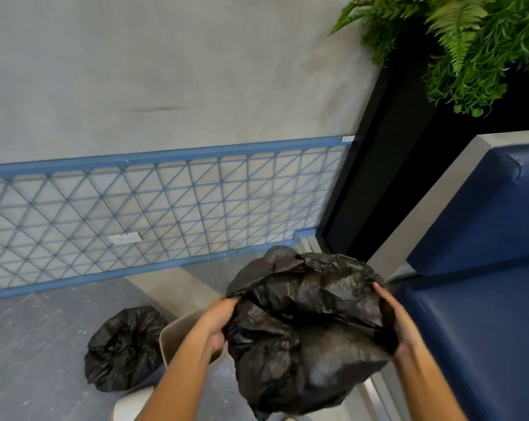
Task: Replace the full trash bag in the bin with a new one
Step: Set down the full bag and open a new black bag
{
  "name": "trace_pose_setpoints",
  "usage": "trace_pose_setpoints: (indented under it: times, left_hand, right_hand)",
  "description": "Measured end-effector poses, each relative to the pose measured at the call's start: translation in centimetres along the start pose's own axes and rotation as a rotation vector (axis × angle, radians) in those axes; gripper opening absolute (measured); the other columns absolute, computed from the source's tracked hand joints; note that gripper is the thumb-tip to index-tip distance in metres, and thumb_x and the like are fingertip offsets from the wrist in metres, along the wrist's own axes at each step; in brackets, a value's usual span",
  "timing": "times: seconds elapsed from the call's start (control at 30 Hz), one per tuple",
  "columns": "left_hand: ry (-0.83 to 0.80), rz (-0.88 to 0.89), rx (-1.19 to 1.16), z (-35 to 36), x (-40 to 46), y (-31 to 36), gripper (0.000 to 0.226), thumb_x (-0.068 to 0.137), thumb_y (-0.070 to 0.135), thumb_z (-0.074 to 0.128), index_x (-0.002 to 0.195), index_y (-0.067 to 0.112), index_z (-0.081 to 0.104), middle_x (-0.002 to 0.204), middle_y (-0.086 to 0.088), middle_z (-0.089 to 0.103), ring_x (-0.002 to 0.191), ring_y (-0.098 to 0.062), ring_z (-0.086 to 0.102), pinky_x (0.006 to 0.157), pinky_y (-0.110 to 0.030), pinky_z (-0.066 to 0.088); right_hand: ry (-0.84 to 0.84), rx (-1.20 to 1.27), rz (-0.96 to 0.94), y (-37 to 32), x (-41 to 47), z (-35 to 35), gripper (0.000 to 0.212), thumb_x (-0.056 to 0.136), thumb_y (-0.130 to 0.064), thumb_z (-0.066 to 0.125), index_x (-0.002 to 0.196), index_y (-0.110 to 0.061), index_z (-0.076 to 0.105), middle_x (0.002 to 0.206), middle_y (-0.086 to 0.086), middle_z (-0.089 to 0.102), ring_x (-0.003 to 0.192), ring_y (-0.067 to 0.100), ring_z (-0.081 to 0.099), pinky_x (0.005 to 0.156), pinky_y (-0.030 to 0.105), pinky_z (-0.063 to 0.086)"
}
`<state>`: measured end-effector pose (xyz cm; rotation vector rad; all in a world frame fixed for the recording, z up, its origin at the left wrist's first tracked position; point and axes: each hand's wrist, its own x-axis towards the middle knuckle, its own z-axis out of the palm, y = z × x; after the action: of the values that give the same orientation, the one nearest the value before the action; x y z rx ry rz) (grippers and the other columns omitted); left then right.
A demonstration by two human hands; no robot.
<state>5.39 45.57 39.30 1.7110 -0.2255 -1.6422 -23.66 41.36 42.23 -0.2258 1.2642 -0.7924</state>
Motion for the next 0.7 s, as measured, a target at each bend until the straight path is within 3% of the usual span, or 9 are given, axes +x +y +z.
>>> trace_pose_setpoints:
  times: [0.1,0.17,0.27,0.33,0.4,0.47,0.57,0.63,0.7]
  left_hand:
    - [0.000,0.002,-0.004,-1.0,0.1,0.5,0.025,0.094,0.016,0.053,0.111,0.002,0.063,0.099,-0.021,0.070,0.088,-0.033,0.068,0.075,-0.038,0.056]
    - [-0.031,-0.001,-0.042,-0.2,-0.3,0.3,0.023,0.094,0.016,0.053,0.108,0.003,0.064,0.097,-0.020,0.070,0.085,-0.031,0.068,0.070,-0.034,0.056]
    - [-0.080,-0.051,-0.099,1.0,-1.0,-0.5,0.028,0.093,0.021,0.054,0.113,0.004,0.062,0.105,-0.020,0.069,0.095,-0.033,0.065,0.081,-0.038,0.053]
    - [-0.115,-0.066,-0.127,1.3,-1.3,-1.1,0.030,0.092,0.021,0.056,0.116,0.003,0.062,0.108,-0.020,0.069,0.099,-0.034,0.065,0.082,-0.039,0.053]
    - [-0.138,-0.085,-0.136,1.2,-1.7,-1.6,0.030,0.091,0.018,0.058,0.117,0.003,0.062,0.106,-0.020,0.070,0.097,-0.033,0.066,0.075,-0.036,0.054]
    - [-0.154,-0.110,-0.149,0.6,-2.2,-1.9,0.033,0.089,0.016,0.060,0.119,0.003,0.060,0.103,-0.020,0.071,0.095,-0.033,0.067,0.070,-0.035,0.054]
    - [-0.165,-0.102,-0.228,-1.7,-3.0,-1.6,0.033,0.084,0.015,0.063,0.115,0.002,0.063,0.090,-0.019,0.073,0.090,-0.032,0.066,0.068,-0.036,0.052]
    - [-0.148,-0.079,-0.344,-4.1,-3.4,-1.1,0.034,0.082,0.022,0.066,0.108,0.001,0.066,0.089,-0.019,0.074,0.092,-0.032,0.066,0.071,-0.039,0.053]
    - [-0.119,-0.040,-0.466,-6.9,-3.7,-0.5,0.036,0.086,0.033,0.062,0.103,0.002,0.065,0.087,-0.019,0.074,0.094,-0.031,0.064,0.072,-0.042,0.052]
  right_hand:
    - [0.205,-0.300,-0.170,-1.0,-0.3,-3.2,0.067,0.075,-0.043,0.068,0.134,-0.018,0.049,0.120,0.007,0.062,0.103,0.026,0.059,0.089,0.043,0.044]
    - [0.287,-0.478,-0.195,-0.4,-1.4,-3.8,0.071,0.082,-0.049,0.061,0.143,-0.030,0.031,0.134,0.003,0.049,0.115,0.028,0.051,0.100,0.057,0.030]
    - [0.338,-0.473,-0.050,2.4,-2.0,-2.8,0.091,0.076,-0.058,0.061,0.148,-0.037,0.010,0.157,0.005,0.019,0.140,0.037,0.025,0.105,0.067,0.015]
    - [0.302,-0.430,0.151,5.1,-0.8,-1.3,0.107,0.066,-0.063,0.065,0.149,-0.035,0.003,0.159,0.006,0.014,0.142,0.040,0.017,0.102,0.073,0.010]
    - [0.160,-0.258,0.385,7.6,1.8,-0.5,0.113,0.055,-0.069,0.068,0.149,-0.025,0.022,0.149,0.015,0.038,0.135,0.044,0.032,0.103,0.074,0.014]
    - [0.012,-0.072,0.448,8.9,2.6,1.5,0.093,0.065,-0.066,0.064,0.138,-0.011,0.046,0.120,0.025,0.063,0.117,0.044,0.053,0.101,0.063,0.035]
    - [-0.084,0.001,0.318,8.6,2.6,4.4,0.058,0.081,-0.046,0.060,0.119,-0.003,0.060,0.105,0.026,0.069,0.098,0.042,0.066,0.085,0.049,0.052]
    - [-0.128,0.011,0.214,7.4,2.5,5.9,0.041,0.087,-0.037,0.057,0.109,-0.004,0.065,0.101,0.023,0.071,0.095,0.037,0.067,0.087,0.047,0.051]
    - [-0.106,0.035,0.164,6.5,2.9,6.8,0.037,0.090,-0.035,0.054,0.108,-0.005,0.065,0.095,0.021,0.073,0.098,0.035,0.064,0.085,0.047,0.049]
